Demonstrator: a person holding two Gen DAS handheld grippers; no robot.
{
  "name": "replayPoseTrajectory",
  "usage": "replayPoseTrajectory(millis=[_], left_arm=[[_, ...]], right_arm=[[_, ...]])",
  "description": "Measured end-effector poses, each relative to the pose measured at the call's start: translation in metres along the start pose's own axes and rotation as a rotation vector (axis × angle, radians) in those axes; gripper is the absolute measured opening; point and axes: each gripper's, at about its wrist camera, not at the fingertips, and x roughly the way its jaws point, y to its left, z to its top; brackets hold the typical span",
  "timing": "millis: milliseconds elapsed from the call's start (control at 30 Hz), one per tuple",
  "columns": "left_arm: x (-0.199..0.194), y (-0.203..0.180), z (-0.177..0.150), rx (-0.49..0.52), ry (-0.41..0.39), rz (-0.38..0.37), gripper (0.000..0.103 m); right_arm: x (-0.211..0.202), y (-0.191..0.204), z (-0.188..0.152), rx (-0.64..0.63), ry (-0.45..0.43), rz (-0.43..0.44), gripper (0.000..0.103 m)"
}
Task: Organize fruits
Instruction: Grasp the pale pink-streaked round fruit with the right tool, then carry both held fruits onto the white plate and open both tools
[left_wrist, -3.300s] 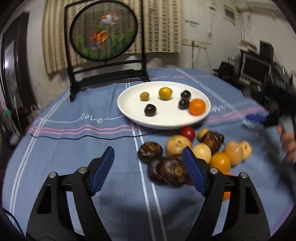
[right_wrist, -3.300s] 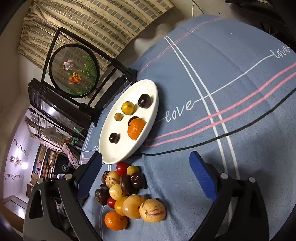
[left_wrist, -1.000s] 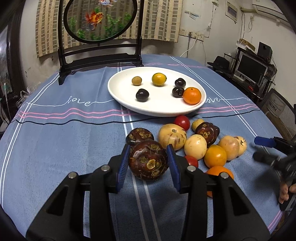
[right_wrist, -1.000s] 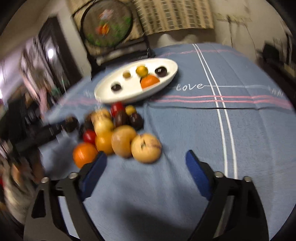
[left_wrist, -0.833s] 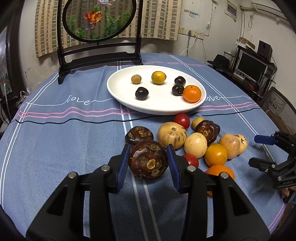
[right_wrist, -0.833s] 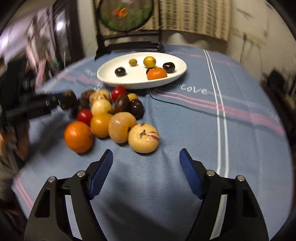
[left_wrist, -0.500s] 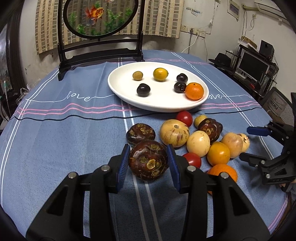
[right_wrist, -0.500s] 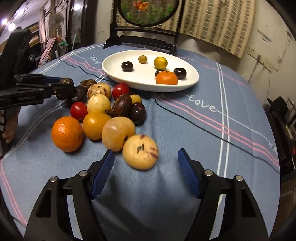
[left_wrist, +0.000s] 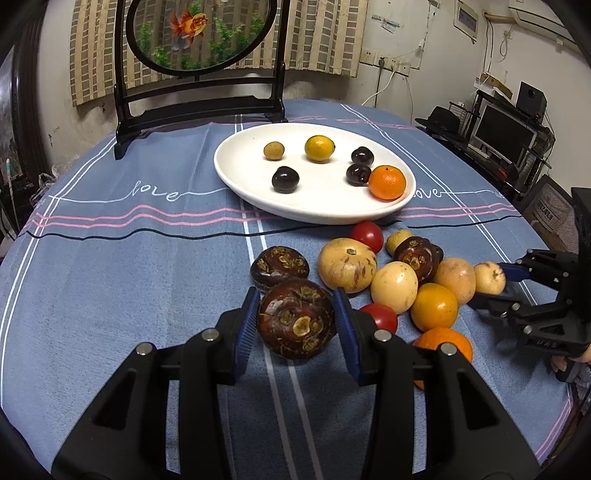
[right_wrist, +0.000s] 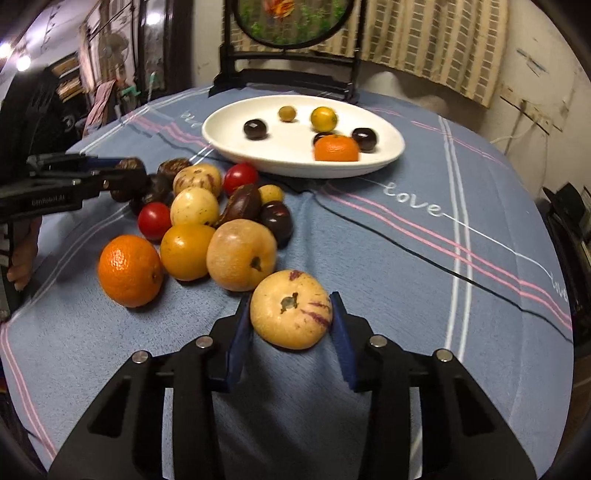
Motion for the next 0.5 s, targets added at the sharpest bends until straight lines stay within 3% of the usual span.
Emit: replayPoseTrajectory(millis=[333, 500], left_arm=[[-0.021, -0.009, 0.007, 0.044, -0.110, 0.076, 0.041], [-0.028, -0.007, 0.032, 0.063, -0.162, 0.131, 0.041]], right_arm=[[-0.037, -0.015, -0.015, 0.173, -0.094, 0.010, 0.042], [-0.047, -0.015, 0.003, 0.205, -0.139, 0.015, 0.042]])
